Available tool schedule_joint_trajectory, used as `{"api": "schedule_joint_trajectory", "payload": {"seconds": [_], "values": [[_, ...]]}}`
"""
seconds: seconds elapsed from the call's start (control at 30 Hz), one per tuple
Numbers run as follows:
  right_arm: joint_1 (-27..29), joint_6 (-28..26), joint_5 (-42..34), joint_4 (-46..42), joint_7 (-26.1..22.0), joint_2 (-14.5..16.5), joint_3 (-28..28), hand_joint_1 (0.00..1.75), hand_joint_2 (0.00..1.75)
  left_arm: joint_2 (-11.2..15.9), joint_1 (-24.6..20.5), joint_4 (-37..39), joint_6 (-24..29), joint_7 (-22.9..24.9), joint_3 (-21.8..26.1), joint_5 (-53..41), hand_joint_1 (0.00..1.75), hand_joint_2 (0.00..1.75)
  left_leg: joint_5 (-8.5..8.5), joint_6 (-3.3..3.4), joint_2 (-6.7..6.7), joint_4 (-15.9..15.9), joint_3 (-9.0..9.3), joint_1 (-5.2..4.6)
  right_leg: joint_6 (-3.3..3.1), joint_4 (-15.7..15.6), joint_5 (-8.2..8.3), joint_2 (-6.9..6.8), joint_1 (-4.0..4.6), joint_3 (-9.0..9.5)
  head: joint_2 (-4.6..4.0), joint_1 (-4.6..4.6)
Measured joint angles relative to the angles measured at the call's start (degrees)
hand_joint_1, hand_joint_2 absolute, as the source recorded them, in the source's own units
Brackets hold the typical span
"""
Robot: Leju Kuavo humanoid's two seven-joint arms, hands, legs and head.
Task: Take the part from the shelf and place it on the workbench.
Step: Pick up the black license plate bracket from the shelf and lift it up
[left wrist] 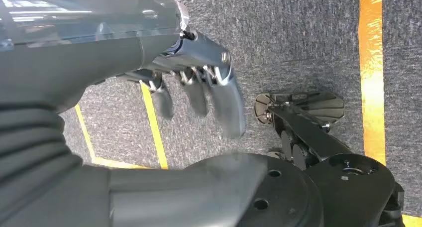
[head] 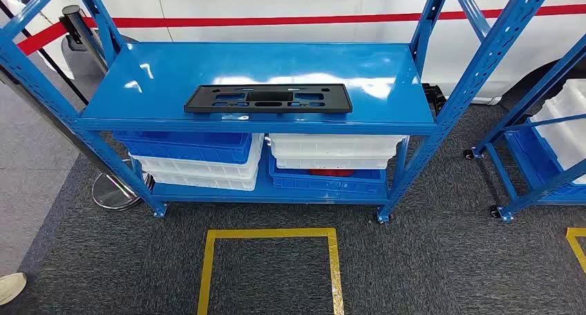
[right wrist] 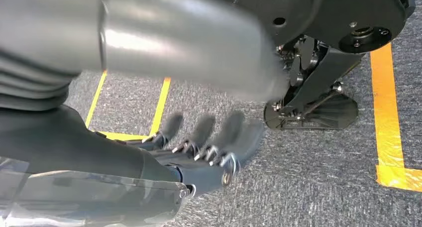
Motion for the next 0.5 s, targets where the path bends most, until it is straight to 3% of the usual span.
{"api": "schedule_joint_trajectory", "payload": {"seconds": [0.03, 0.07, 0.1, 0.13, 0.17, 0.2, 0.5], "values": [[0.0, 0.0, 0.0, 0.0, 0.0, 0.0, 0.0, 0.00, 0.58, 0.0, 0.0, 0.0, 0.0, 0.0, 0.0, 0.0, 1.39, 1.16, 0.00, 0.00, 0.00, 0.0, 0.00, 0.00, 0.00, 0.0, 0.00, 0.00, 0.00, 0.00, 0.00, 0.00], [0.0, 0.0, 0.0, 0.0, 0.0, 0.0, 0.0, 0.00, 0.87, 0.0, 0.0, 0.0, 0.0, 0.0, 0.0, 0.0, 1.10, 1.31, 0.00, 0.00, 0.00, 0.0, 0.00, 0.00, 0.00, 0.0, 0.00, 0.00, 0.00, 0.00, 0.00, 0.00], [0.0, 0.0, 0.0, 0.0, 0.0, 0.0, 0.0, 0.00, 1.31, 0.0, 0.0, 0.0, 0.0, 0.0, 0.0, 0.0, 0.67, 1.75, 0.00, 0.00, 0.00, 0.0, 0.00, 0.00, 0.00, 0.0, 0.00, 0.00, 0.00, 0.00, 0.00, 0.00], [0.0, 0.0, 0.0, 0.0, 0.0, 0.0, 0.0, 0.00, 1.75, 0.0, 0.0, 0.0, 0.0, 0.0, 0.0, 0.0, 0.23, 1.75, -0.01, 0.01, 0.00, 0.0, 0.00, 0.00, 0.00, 0.0, 0.00, 0.00, 0.00, 0.00, 0.00, 0.00], [0.0, 0.0, 0.0, 0.0, 0.0, 0.0, 0.0, 0.00, 1.75, 0.0, 0.0, 0.0, 0.0, 0.0, 0.0, 0.0, 0.06, 1.75, -0.01, 0.01, 0.00, 0.0, 0.00, 0.00, 0.00, 0.0, 0.00, 0.00, 0.00, 0.00, 0.00, 0.00], [0.0, 0.0, 0.0, 0.0, 0.0, 0.0, 0.0, 0.00, 1.75, 0.0, 0.0, 0.0, 0.0, 0.0, 0.0, 0.0, 0.00, 1.75, -0.02, 0.02, 0.00, 0.0, 0.00, 0.00, 0.00, 0.0, 0.00, 0.00, 0.00, 0.00, 0.00, 0.00], [-0.3, 0.1, 1.8, 0.0, 0.1, 0.0, -1.3, 0.00, 1.75, 0.0, -0.3, 0.2, 0.0, -0.4, 1.7, -1.3, 0.00, 1.75, -0.02, 0.03, 0.00, 0.0, 0.01, 0.00, 0.00, 0.0, -0.01, 0.00, 0.00, 0.01, 0.00, 0.00]]}}
